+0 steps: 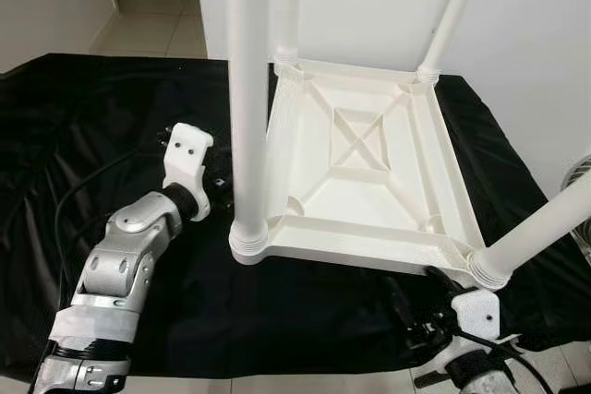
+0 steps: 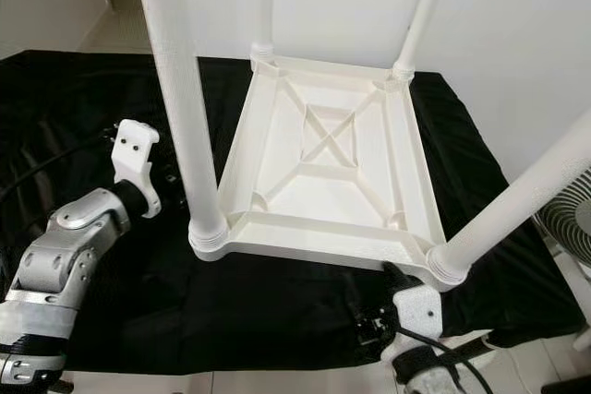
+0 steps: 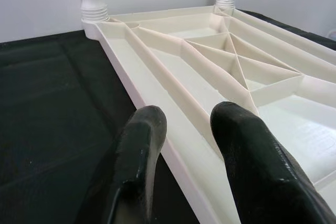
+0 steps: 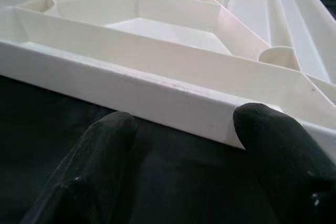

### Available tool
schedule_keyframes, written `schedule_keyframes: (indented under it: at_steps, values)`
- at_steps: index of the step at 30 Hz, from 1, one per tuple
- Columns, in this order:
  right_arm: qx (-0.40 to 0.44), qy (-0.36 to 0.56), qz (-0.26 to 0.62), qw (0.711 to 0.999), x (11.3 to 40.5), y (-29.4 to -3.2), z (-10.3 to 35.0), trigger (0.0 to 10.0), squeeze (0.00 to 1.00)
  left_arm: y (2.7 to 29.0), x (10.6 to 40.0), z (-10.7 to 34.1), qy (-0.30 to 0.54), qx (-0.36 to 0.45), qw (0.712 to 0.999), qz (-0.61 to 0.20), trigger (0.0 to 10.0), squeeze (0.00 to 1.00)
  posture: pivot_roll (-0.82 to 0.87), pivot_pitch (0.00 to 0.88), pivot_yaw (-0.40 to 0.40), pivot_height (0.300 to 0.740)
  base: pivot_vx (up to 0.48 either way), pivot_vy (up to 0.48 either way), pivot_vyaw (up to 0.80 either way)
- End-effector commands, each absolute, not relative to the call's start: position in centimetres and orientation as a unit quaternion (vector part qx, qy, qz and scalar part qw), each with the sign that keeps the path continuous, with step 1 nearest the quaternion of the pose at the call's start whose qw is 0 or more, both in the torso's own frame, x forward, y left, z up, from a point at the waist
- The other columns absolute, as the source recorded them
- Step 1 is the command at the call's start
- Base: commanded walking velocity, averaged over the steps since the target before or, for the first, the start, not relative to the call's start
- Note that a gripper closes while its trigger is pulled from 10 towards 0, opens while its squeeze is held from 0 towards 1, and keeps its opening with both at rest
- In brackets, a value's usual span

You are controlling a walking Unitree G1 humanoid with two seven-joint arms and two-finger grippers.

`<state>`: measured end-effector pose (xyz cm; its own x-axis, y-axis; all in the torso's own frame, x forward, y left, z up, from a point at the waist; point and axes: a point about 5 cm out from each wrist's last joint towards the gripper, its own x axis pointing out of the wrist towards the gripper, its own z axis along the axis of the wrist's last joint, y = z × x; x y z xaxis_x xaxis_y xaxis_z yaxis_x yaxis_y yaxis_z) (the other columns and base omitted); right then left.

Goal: Building children table

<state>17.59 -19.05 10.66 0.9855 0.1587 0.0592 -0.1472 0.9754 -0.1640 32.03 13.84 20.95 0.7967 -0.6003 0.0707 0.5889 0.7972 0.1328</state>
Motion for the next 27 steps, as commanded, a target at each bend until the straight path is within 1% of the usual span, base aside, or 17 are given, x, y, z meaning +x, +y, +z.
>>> schedule_keyframes:
  at_steps: [1,5,8,12,15,17,20,23,27]
  values:
    - [-0.083,-0.023,0.058,0.995,17.2,-19.2,9.9,10.0,0.0,12.3,31.6,21.0,-0.062,0.052,0.919,-0.386,10.0,0.0,-0.04,0.113,-0.009,0.74,0.0,0.0,0.0]
    - [-0.086,-0.009,0.029,0.996,16.7,-19.6,9.0,10.0,0.0,11.4,31.4,21.3,-0.069,0.046,0.908,-0.411,10.0,0.0,-0.04,0.11,-0.008,0.74,0.0,0.0,0.0]
    - [-0.087,-0.006,0.02,0.996,16.5,-19.7,8.7,10.0,0.0,11.2,31.3,21.4,-0.071,0.046,0.905,-0.418,10.0,0.0,-0.04,0.11,-0.008,0.74,0.0,0.0,0.0]
    - [-0.099,0.014,-0.043,0.994,15.7,-21.2,7.2,10.0,0.0,9.8,31.2,21.8,-0.078,0.044,0.888,-0.451,10.0,0.0,-0.06,0.098,0.005,0.74,0.0,0.0,0.0]
    - [-0.1,0.017,-0.059,0.993,15.6,-21.9,6.7,10.0,0.0,9.1,31.0,21.9,-0.082,0.039,0.882,-0.462,10.0,0.0,-0.07,0.097,0.01,0.74,0.0,0.0,0.0]
    - [-0.106,0.014,-0.055,0.993,15.6,-22.1,6.7,10.0,0.0,8.8,31.0,22.0,-0.084,0.036,0.881,-0.465,10.0,0.0,-0.08,0.095,0.025,0.74,0.0,0.0,0.0]
    - [-0.118,0.008,-0.042,0.992,15.6,-22.3,6.6,10.0,0.0,8.4,31.0,22.1,-0.085,0.031,0.879,-0.468,10.0,0.0,-0.08,0.095,0.025,0.74,0.0,0.0,0.0]
    - [-0.128,-0.003,-0.072,0.989,15.6,-23.2,6.8,10.0,0.0,7.9,30.9,22.3,-0.088,0.023,0.877,-0.471,10.0,0.0,-0.09,0.099,0.037,0.74,0.0,0.0,0.0]
    - [-0.134,-0.018,-0.094,0.986,15.7,-23.5,7.1,10.0,0.0,7.6,30.8,22.5,-0.089,0.016,0.875,-0.476,10.0,0.0,-0.09,0.106,0.044,0.74,0.0,0.0,0.0]
